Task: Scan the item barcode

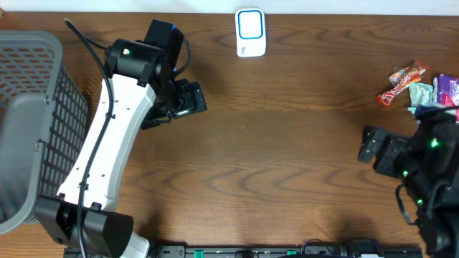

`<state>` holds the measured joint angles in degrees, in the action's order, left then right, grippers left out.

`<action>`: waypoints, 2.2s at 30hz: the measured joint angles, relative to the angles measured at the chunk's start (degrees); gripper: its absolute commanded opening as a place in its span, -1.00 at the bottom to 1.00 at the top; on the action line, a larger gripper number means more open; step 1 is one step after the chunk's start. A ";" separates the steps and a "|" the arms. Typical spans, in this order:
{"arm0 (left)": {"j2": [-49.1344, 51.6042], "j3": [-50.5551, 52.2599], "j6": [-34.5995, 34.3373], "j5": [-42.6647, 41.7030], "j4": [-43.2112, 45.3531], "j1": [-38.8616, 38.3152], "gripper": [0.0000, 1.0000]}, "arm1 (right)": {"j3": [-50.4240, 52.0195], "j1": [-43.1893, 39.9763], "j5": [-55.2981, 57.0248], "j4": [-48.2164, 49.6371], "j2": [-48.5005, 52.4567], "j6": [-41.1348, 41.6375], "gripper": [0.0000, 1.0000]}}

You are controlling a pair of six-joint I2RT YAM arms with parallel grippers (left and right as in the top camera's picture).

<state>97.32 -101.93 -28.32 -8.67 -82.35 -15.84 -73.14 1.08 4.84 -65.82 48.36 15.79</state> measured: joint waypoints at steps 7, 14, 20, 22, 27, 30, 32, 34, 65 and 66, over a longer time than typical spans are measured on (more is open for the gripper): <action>0.00 0.00 0.00 0.02 0.02 0.00 0.96 | 6.67 0.00 0.13 2.49 -0.22 -0.15 0.99; 0.00 0.00 0.00 0.02 0.02 0.00 0.96 | 6.84 0.00 0.63 4.98 0.79 -0.15 0.99; 0.00 0.00 0.00 0.02 0.02 0.00 0.96 | 6.84 0.00 1.03 4.79 0.87 -0.15 0.99; 0.00 0.00 0.00 0.02 0.02 0.00 0.95 | 6.84 0.00 1.03 4.79 0.87 -0.15 0.99; 0.00 0.00 0.00 0.02 0.02 0.00 0.96 | 6.84 0.00 1.03 4.79 0.87 -0.15 0.99; 0.00 0.00 0.00 0.02 0.02 0.00 0.95 | 6.84 0.00 1.05 4.79 0.87 -0.15 0.99; 0.00 0.00 0.00 0.02 0.02 0.00 0.96 | 6.84 0.00 1.49 4.79 0.87 -0.15 0.99; 0.00 0.00 0.00 0.02 0.02 0.00 0.96 | 6.84 0.00 2.16 4.70 0.87 -0.15 0.99; 0.00 0.00 0.00 0.02 0.02 0.00 0.96 | 7.32 0.00 3.26 -3.21 -0.24 -0.15 0.99; 0.00 0.00 0.00 0.02 0.02 0.00 0.96 | 7.32 0.00 3.26 -3.69 -0.92 -0.15 0.98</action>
<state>97.32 -101.93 -28.32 -8.64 -82.32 -15.84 -65.82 1.08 8.10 -69.52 47.44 15.64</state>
